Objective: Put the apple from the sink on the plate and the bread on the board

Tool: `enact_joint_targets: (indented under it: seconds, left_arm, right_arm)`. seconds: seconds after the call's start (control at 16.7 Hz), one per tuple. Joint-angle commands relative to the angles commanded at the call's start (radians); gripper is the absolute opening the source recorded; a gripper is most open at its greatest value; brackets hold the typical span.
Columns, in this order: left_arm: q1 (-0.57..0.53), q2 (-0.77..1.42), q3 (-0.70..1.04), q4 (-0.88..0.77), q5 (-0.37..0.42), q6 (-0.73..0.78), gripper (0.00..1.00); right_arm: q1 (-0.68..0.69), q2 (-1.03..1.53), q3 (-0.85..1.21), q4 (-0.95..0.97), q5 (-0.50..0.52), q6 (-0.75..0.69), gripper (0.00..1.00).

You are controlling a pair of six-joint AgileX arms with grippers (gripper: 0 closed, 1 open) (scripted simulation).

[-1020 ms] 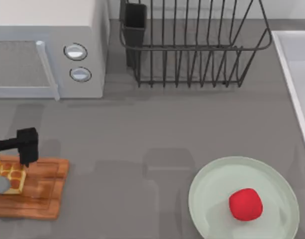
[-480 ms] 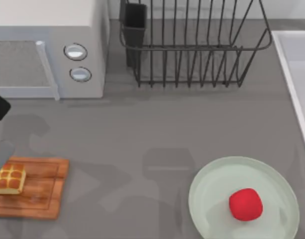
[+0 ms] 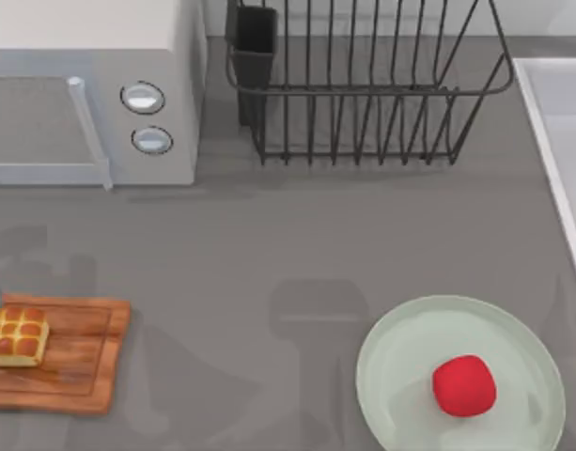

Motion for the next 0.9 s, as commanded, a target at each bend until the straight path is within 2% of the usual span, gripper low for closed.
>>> enact_joint_targets:
  seconds: [0.54,0.9]
  left_arm:
    - [-0.034,-0.471,-0.28,0.194,0.007,-0.904,1.0]
    - [-0.066,-0.69,-0.414,0.263,0.011,-1.337,1.0]
  right_arm:
    - [0.0,0.0,0.0,0.0,0.0,0.0,1.0]
    - [0.0,0.0,0.0,0.0,0.0,0.0,1.0]
